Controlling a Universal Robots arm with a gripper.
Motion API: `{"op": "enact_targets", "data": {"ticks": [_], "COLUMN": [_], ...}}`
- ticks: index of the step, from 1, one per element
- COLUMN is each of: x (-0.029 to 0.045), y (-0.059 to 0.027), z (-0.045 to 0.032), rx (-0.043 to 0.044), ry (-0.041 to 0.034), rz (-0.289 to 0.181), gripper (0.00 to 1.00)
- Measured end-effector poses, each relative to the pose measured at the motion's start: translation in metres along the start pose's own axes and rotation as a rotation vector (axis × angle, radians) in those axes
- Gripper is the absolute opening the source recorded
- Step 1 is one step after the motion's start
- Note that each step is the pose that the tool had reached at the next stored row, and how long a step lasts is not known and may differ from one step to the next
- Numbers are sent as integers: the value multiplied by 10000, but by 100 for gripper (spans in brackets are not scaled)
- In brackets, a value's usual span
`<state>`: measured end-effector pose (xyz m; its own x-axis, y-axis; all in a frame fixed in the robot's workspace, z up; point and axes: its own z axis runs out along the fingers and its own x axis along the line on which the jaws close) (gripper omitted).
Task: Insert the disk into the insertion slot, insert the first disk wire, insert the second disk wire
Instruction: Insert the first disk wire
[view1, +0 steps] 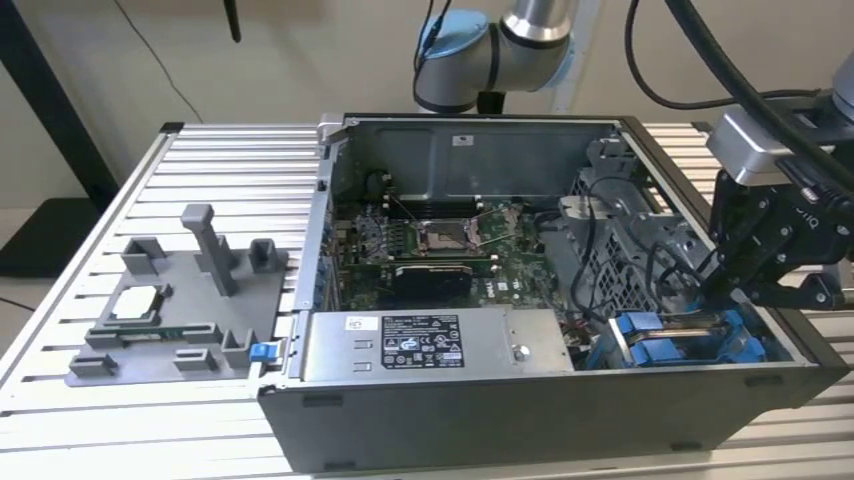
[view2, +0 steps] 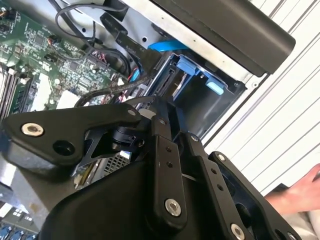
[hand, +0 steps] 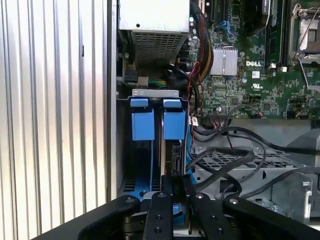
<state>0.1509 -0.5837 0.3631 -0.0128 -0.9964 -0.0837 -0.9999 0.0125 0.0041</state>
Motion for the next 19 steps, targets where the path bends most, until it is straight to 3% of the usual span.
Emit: {"op": "enact_targets", "data": {"ticks": [9, 19], "x": [-53, -47], "y": [-65, -85], "z": [102, 182], "rx": [-70, -83], "ry": [-51, -50], "rz": [5, 7], "gripper": [0, 0]}}
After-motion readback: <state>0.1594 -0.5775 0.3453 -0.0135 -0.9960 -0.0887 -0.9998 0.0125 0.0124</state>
